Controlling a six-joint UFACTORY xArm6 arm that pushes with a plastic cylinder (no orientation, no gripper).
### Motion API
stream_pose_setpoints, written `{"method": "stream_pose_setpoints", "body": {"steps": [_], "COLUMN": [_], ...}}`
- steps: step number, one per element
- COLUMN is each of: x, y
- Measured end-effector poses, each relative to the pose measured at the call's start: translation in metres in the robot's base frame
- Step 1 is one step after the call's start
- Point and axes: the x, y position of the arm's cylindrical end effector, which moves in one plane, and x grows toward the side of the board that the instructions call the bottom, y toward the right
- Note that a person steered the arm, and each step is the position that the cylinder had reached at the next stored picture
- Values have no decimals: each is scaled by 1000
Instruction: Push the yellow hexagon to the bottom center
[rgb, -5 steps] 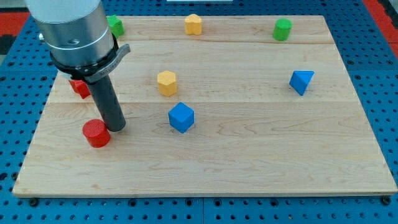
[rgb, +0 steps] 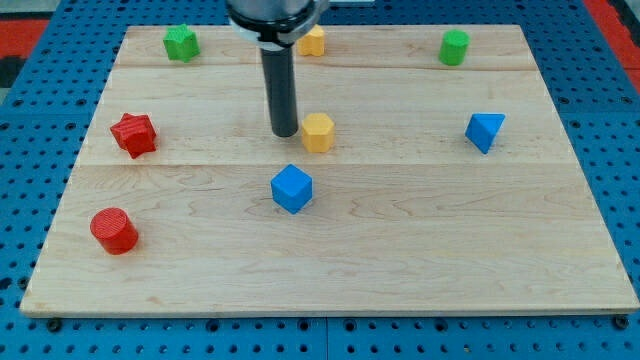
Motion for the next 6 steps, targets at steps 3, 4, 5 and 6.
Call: {"method": "stream_pose_setpoints", "body": {"steps": [3, 4, 5, 6], "x": [47, 107, 125, 130], "y": [62, 74, 65, 80]}}
